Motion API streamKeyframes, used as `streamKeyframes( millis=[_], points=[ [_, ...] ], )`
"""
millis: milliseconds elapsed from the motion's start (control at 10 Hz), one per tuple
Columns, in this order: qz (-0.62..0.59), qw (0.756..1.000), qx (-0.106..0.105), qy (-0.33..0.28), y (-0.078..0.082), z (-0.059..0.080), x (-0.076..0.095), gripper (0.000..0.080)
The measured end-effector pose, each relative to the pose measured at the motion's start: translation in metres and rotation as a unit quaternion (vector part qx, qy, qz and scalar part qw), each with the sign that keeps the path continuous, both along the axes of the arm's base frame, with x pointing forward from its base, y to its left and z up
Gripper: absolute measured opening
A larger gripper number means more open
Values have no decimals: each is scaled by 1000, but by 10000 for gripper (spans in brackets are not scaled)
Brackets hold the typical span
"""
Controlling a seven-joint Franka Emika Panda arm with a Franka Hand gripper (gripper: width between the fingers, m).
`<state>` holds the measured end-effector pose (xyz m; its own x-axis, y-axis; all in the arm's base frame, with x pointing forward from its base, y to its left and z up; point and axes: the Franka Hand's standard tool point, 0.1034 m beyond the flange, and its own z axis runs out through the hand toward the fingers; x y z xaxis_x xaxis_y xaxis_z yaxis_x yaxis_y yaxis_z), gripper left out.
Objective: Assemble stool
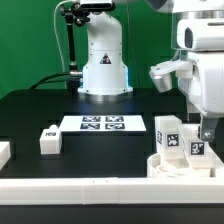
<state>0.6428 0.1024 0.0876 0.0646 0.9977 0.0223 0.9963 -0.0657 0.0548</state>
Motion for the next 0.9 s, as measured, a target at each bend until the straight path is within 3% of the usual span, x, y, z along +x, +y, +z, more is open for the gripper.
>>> streamKeyframes(
  millis=[200, 300, 400, 500, 900],
  points=[
    [-3, 1000, 0, 1, -1, -2, -1, 622],
    [-3, 1000, 0, 1, -1, -2, 0, 443],
    [-3, 1000, 0, 1, -2, -2, 0, 443],
    [-4, 1000, 0, 2, -2, -2, 0, 337],
    [-25, 1000, 1, 2, -3, -2, 0, 338]
  ],
)
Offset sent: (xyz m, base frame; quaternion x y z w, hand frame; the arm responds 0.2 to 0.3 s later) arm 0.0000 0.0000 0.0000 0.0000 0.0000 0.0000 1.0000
